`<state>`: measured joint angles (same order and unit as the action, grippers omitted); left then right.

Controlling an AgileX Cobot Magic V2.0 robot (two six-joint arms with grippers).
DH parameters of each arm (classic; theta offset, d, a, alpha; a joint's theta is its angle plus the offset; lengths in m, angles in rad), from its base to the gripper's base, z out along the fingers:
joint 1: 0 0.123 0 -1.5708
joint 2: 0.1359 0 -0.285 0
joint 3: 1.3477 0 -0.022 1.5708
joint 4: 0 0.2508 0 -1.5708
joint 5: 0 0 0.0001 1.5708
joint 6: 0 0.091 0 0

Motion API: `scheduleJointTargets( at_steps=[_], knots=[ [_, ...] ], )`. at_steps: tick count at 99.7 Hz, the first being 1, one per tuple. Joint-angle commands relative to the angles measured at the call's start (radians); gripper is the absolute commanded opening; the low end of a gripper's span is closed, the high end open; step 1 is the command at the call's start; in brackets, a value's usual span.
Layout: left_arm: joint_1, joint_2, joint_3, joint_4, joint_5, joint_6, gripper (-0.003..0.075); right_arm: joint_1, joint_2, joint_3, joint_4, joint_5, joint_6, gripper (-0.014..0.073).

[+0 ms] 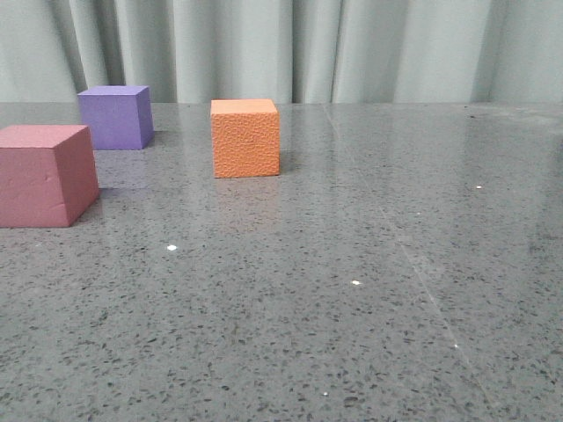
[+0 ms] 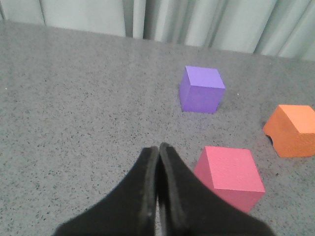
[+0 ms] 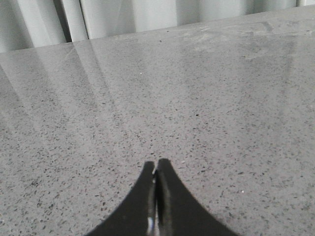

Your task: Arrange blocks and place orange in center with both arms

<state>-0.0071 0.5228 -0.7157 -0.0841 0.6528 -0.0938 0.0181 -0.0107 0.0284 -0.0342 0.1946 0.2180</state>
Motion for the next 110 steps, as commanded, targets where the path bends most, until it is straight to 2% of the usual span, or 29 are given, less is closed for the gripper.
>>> scheduleJointTargets(
  at_steps=[1,20,50,57,64,71,76,81,93,110],
  knots=[
    [-0.001,0.086,-0.113,-0.020,0.028,-0.008,-0.0019,-0.005,-0.024,-0.015,-0.002,-0.083,-0.015,-0.0067],
    [-0.001,0.190,-0.163,-0.020,0.051,-0.008,-0.0019,-0.005,-0.024,-0.015,-0.002,-0.083,-0.015,-0.0067],
    [-0.001,0.234,-0.163,-0.020,0.086,-0.008,-0.0001,-0.005,-0.024,-0.015,-0.002,-0.083,-0.015,-0.0067],
    [-0.001,0.232,-0.163,-0.020,0.086,-0.008,0.0069,-0.005,-0.024,-0.015,-0.002,-0.083,-0.015,-0.0067],
    [-0.001,0.232,-0.163,-0.020,0.086,0.001,0.0213,-0.005,-0.024,-0.015,-0.002,-0.083,-0.015,-0.0067],
    [-0.003,0.232,-0.163,-0.020,0.087,0.025,0.0423,-0.005,-0.024,-0.015,-0.002,-0.083,-0.015,-0.0067],
    [-0.003,0.232,-0.163,-0.020,0.092,0.027,0.0604,-0.005,-0.024,-0.015,-0.002,-0.083,-0.015,-0.0067],
    [-0.003,0.232,-0.163,-0.018,0.092,0.027,0.0726,-0.005,-0.024,-0.015,-0.002,-0.083,-0.015,-0.0067],
    [-0.003,0.232,-0.163,-0.019,0.094,0.027,0.0650,-0.005,-0.024,-0.015,-0.002,-0.083,-0.015,-0.0067],
    [-0.003,0.232,-0.163,-0.099,0.092,0.041,0.0648,-0.005,-0.024,-0.015,-0.002,-0.083,-0.015,-0.0067]
  ],
)
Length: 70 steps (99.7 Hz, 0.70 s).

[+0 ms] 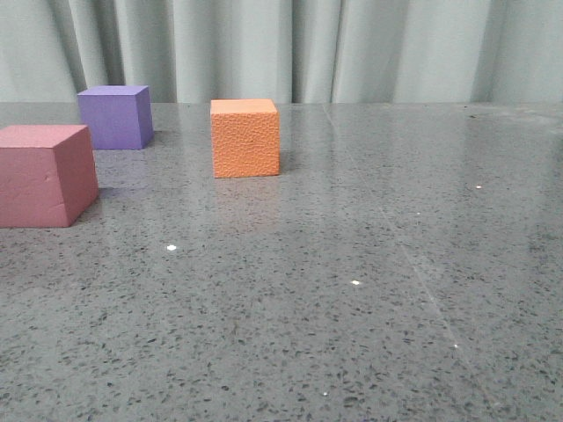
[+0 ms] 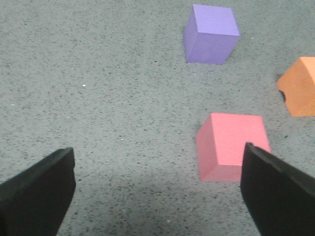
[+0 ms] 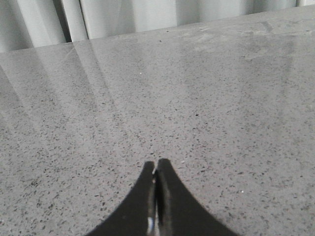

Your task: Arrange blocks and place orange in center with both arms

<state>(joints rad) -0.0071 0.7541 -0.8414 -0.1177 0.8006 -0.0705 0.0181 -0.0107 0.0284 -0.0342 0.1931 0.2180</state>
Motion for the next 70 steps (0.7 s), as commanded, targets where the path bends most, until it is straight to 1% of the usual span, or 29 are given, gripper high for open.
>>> scheduleJointTargets(
  at_steps=[1,11,20,34,50,59,67,70],
  knots=[
    [-0.003,0.000,-0.038,-0.072,-0.056,0.023,0.0648,-0.005,-0.024,-0.015,-0.002,-0.082,-0.015,-0.0067],
    [-0.016,0.004,-0.050,-0.171,-0.063,0.097,0.0648,-0.005,-0.024,-0.015,-0.002,-0.082,-0.015,-0.0067],
    [-0.042,0.027,-0.087,-0.241,-0.083,0.137,0.0647,-0.005,-0.024,-0.015,-0.002,-0.082,-0.015,-0.0067],
    [-0.117,0.106,-0.183,-0.268,-0.098,0.141,0.0640,-0.005,-0.024,-0.015,-0.002,-0.082,-0.015,-0.0067],
    [-0.248,0.248,-0.313,-0.266,-0.140,0.141,0.0639,-0.005,-0.024,-0.015,-0.002,-0.082,-0.015,-0.0067],
    [-0.332,0.351,-0.388,-0.218,-0.167,0.093,0.0639,-0.005,-0.024,-0.015,-0.002,-0.082,-0.015,-0.0067],
    [-0.408,0.456,-0.456,-0.079,-0.169,-0.016,0.0639,-0.005,-0.024,-0.015,-0.002,-0.082,-0.015,-0.0067],
    [-0.442,0.492,-0.489,-0.019,-0.170,-0.081,0.0639,-0.005,-0.024,-0.015,-0.002,-0.082,-0.015,-0.0067]
  ],
)
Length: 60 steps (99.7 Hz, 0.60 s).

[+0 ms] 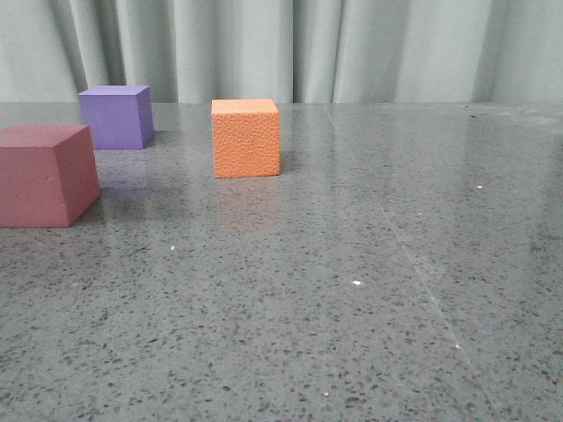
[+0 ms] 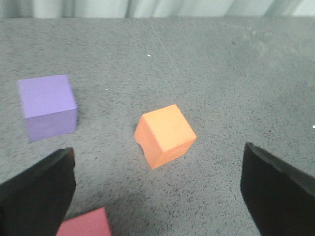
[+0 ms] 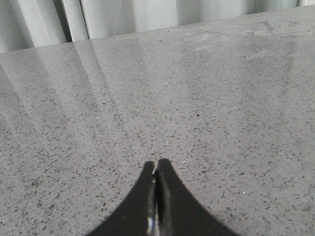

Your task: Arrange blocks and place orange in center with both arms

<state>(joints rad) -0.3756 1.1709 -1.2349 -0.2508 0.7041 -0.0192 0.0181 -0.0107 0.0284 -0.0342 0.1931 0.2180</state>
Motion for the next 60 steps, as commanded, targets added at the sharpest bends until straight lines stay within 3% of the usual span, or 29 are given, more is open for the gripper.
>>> scheduleJointTargets(
  at_steps=[1,13,25,40,60],
  knots=[
    [-0.080,0.084,-0.102,0.129,-0.073,-0.145,0.0639,-0.005,-0.024,-0.015,-0.002,-0.082,-0.015,-0.0067],
    [-0.191,0.241,-0.214,0.368,-0.073,-0.358,0.0639,-0.005,-0.024,-0.015,-0.002,-0.082,-0.015,-0.0067],
    [-0.274,0.370,-0.319,0.514,-0.048,-0.509,0.0639,-0.005,-0.024,-0.015,-0.002,-0.082,-0.015,-0.0067],
    [-0.311,0.477,-0.411,0.557,-0.010,-0.557,0.0639,-0.005,-0.024,-0.015,-0.002,-0.082,-0.015,-0.0067],
    [-0.312,0.508,-0.420,0.539,-0.017,-0.557,0.0639,-0.005,-0.024,-0.015,-0.002,-0.082,-0.015,-0.0067]
  ],
)
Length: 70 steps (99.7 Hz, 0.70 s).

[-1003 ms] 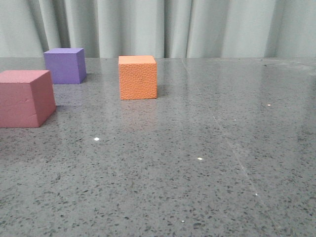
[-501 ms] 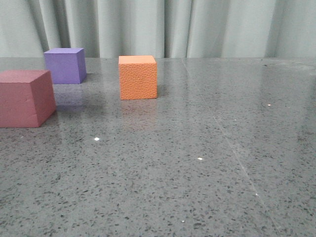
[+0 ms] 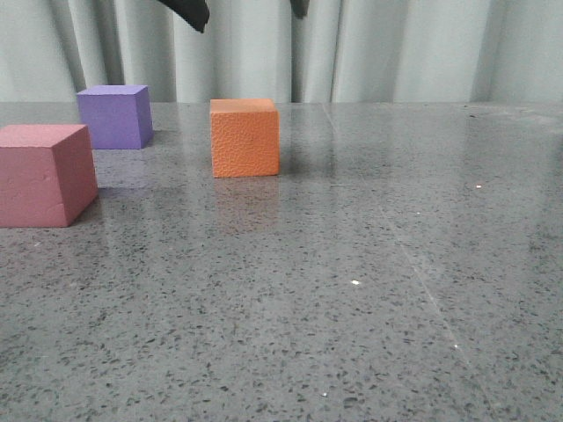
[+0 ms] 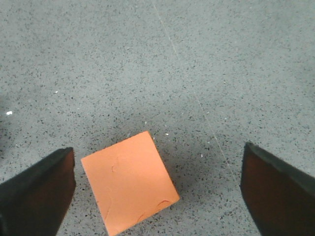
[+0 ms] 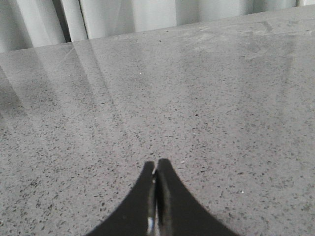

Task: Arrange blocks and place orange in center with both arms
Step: 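Lower the left gripper over the orange cube and close it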

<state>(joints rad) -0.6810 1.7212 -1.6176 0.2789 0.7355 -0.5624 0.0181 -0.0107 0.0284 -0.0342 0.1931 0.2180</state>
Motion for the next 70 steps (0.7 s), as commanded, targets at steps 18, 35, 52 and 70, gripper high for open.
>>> scheduleJointTargets(
  at_steps=[18,35,52,70],
  knots=[
    [-0.007,-0.040,-0.038,0.011,-0.050,-0.014,0.0639,-0.005,-0.024,-0.015,-0.002,-0.082,-0.015,-0.0067],
    [-0.007,-0.013,-0.038,0.037,-0.052,-0.118,0.0639,-0.005,-0.024,-0.015,-0.002,-0.082,-0.015,-0.0067],
    [-0.007,0.011,-0.038,0.101,-0.038,-0.189,0.0639,-0.005,-0.024,-0.015,-0.002,-0.082,-0.015,-0.0067],
    [-0.007,0.038,-0.038,0.114,-0.013,-0.207,0.0639,-0.005,-0.024,-0.015,-0.002,-0.082,-0.015,-0.0067]
  ],
)
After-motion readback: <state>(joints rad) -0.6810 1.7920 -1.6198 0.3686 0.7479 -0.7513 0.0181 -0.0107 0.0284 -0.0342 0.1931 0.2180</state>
